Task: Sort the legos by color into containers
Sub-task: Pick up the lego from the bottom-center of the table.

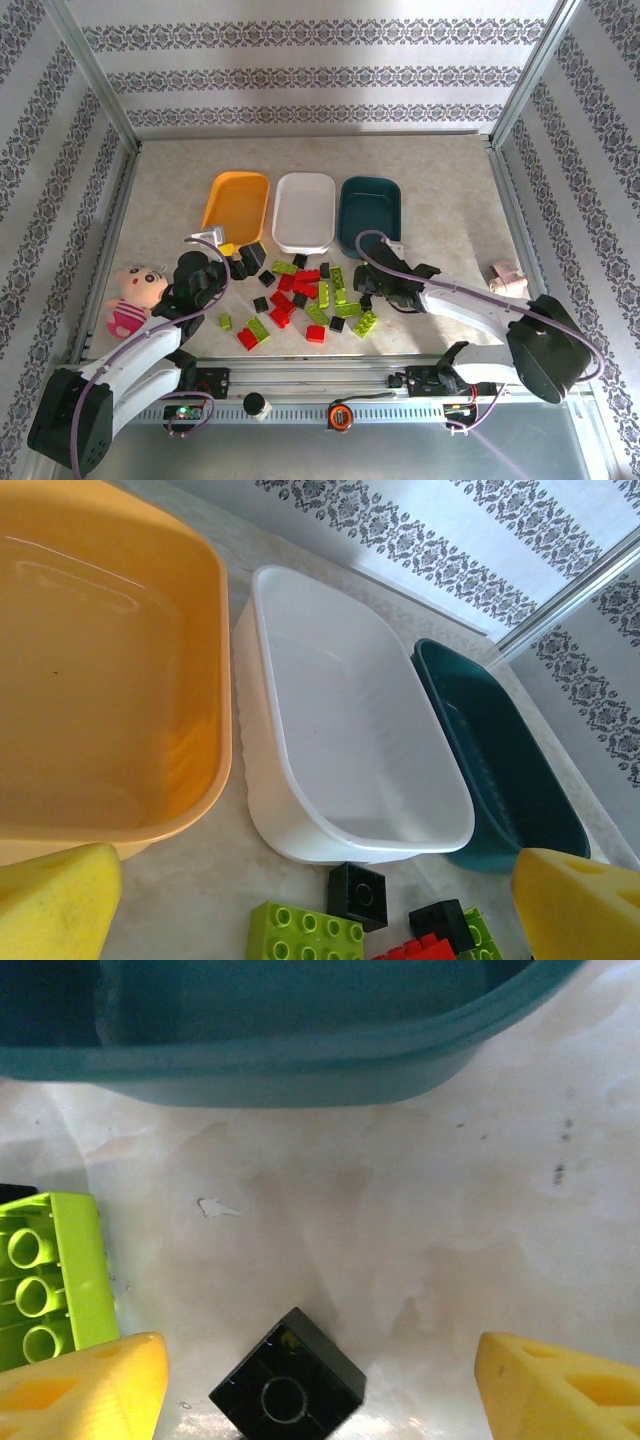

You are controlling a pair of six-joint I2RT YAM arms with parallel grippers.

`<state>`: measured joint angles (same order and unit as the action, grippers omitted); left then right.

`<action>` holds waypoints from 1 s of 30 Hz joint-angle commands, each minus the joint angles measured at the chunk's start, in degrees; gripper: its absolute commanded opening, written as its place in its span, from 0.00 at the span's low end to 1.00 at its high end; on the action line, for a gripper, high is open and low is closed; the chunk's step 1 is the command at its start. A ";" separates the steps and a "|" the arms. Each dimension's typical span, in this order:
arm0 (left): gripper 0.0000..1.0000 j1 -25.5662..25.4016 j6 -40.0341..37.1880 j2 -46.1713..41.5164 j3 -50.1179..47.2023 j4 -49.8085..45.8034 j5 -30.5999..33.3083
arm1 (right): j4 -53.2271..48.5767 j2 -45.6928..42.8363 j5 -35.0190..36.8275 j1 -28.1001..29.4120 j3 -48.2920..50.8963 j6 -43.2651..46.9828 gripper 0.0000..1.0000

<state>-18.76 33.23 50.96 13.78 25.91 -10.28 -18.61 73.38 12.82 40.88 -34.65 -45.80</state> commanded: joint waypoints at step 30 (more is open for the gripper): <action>1.00 -0.57 0.09 -0.29 -0.29 3.10 0.33 | 1.41 -5.50 -0.30 0.68 -3.62 3.19 0.30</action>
<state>-18.76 33.28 52.01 13.74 26.22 -10.26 -16.49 72.05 11.33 42.48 -35.11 -47.94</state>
